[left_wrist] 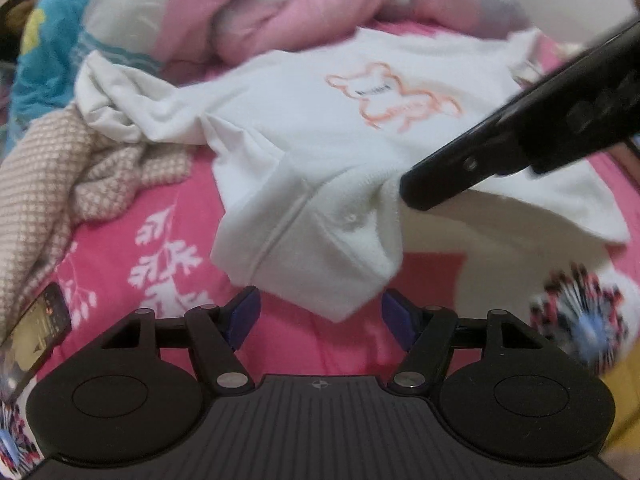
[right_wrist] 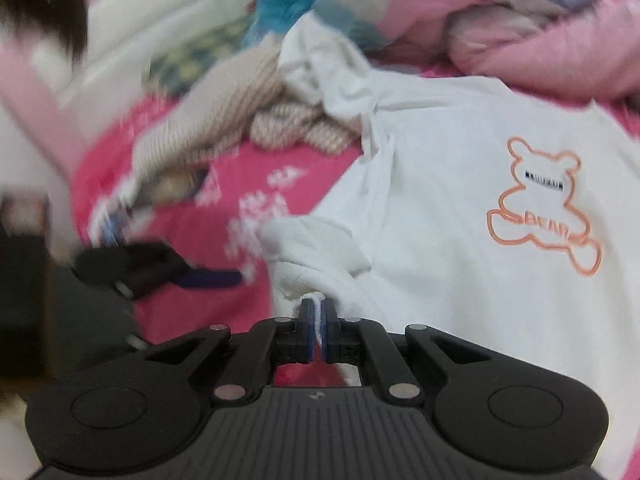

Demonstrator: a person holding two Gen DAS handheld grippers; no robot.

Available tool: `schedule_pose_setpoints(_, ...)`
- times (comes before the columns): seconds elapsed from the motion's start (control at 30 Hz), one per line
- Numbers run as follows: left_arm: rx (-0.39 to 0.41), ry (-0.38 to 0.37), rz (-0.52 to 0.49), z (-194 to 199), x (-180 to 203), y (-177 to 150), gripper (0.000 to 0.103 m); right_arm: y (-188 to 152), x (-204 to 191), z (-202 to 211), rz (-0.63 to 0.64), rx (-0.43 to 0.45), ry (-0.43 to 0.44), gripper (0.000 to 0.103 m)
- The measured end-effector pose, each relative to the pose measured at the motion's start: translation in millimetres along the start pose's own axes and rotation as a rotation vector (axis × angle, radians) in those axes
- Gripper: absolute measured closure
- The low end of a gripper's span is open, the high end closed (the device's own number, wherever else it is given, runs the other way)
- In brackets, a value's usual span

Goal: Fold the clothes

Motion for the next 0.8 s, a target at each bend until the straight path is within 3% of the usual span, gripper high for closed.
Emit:
schedule_pose_setpoints(0.13, 0.003, 0.028, 0.059, -6, 3, 12, 0.042, 15, 3, 15, -0.060, 0.067, 0.037, 0.100)
schedule_pose_setpoints(0.37, 0.026, 0.105, 0.223, -12, -20, 28, 0.075, 27, 14, 27, -0.108, 0.123, 0.055, 0.100)
schedule_pose_setpoints(0.53, 0.046, 0.122, 0.303, -12, -36, 42, 0.075, 41, 23, 33, -0.123, 0.162, 0.060, 0.100)
schedule_pose_setpoints(0.8, -0.016, 0.124, 0.279, -36, -18, 39, 0.074, 47, 27, 26, -0.133, 0.165, 0.084, 0.100)
Point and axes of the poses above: each gripper's, at about its wrist camera, not at the fingertips, and z roughly against the way its jaws point, x to its right, y to its top, the point moved 7 cm from there along -z, roughly the way its jaws point, and after that the axes turned 12 degrees about y, right-handed, at the moved point
